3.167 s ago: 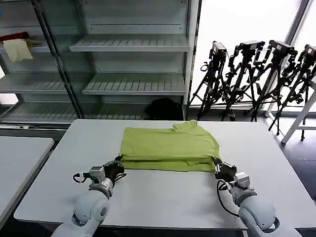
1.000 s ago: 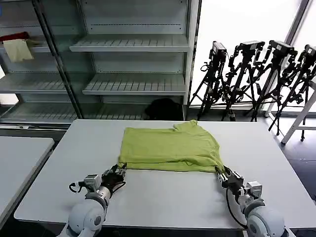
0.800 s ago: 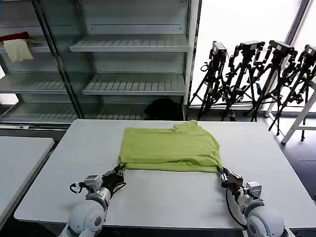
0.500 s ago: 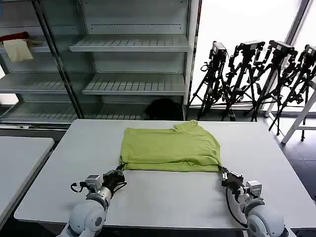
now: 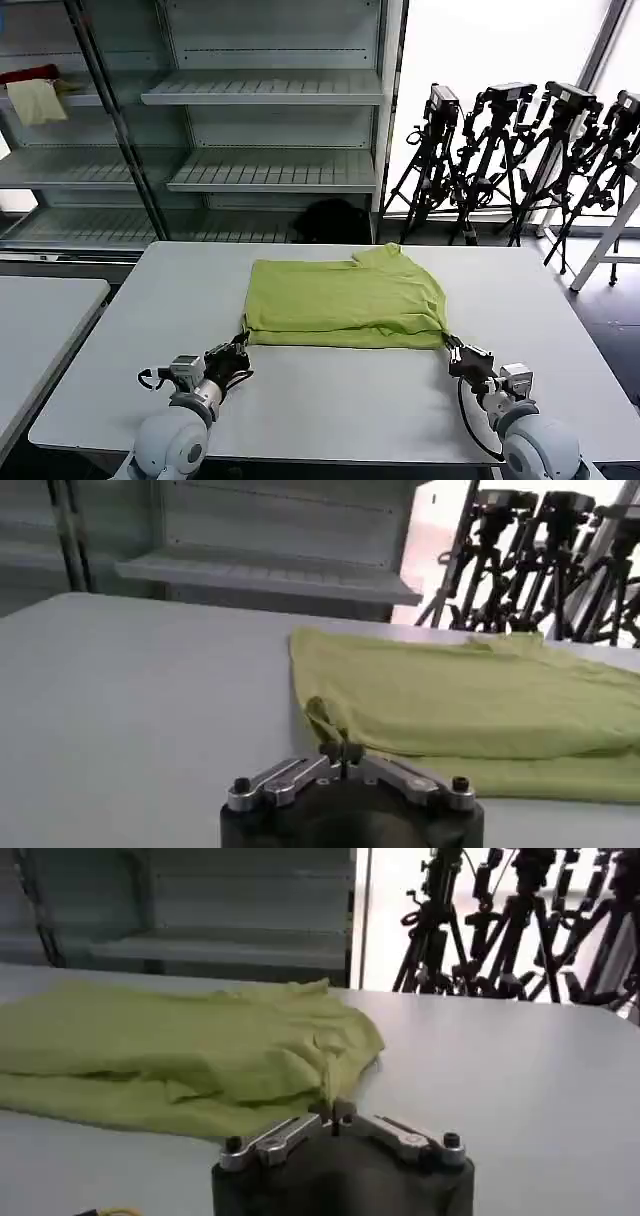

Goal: Fold and organize the clothes.

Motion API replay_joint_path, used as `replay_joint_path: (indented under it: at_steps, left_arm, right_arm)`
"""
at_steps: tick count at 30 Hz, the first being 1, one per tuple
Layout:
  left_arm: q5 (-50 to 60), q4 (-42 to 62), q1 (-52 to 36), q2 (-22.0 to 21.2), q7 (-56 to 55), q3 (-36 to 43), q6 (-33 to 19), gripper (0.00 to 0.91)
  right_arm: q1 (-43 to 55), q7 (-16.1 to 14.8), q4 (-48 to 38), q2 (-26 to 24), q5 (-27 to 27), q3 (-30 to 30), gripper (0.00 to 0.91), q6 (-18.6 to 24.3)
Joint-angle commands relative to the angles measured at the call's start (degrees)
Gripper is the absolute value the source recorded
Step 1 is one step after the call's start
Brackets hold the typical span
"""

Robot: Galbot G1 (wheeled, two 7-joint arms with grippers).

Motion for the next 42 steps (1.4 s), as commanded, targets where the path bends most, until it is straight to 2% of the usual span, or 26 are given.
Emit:
replay_joint_path:
  at_steps: [1, 6, 16, 28, 35, 42]
  left_arm:
    - [-0.2, -3.6, 1.0, 1.9, -1.9, 0.0, 0.6, 0.000]
    - [-0.6, -7.9, 3.9, 2.9, -4.4, 0.0, 1.5, 0.000]
    - [0.7, -14.7, 12.1, 4.5, -8.8, -1.3, 1.7, 0.000]
    - [5.5, -21.9, 24.6, 4.0, -11.0, -3.9, -0.4, 0.000]
    - [9.8, -25.2, 31.7, 2.9, -11.3, -3.6, -1.9, 0.000]
    - [10.7, -26.1, 39.3, 3.9, -12.0, -7.5, -5.2, 0.000]
  right_arm:
    - [-0.7, -0.1, 2.8, -0.2, 0.9, -0.1, 0.000, -1.1]
    - [-2.6, 1.3, 6.3, -1.3, 4.1, 0.8, 0.000, -4.0]
    - [-11.3, 2.1, 12.5, -5.6, 5.8, 4.5, 0.000, -4.6]
    - [-24.0, 3.5, 19.1, -8.2, 5.8, 10.1, 0.000, -3.8]
    - [-30.4, 5.0, 22.4, -7.6, 5.0, 10.8, 0.000, -3.8]
    - [-36.8, 5.6, 23.9, -7.4, 3.2, 13.4, 0.000, -2.7]
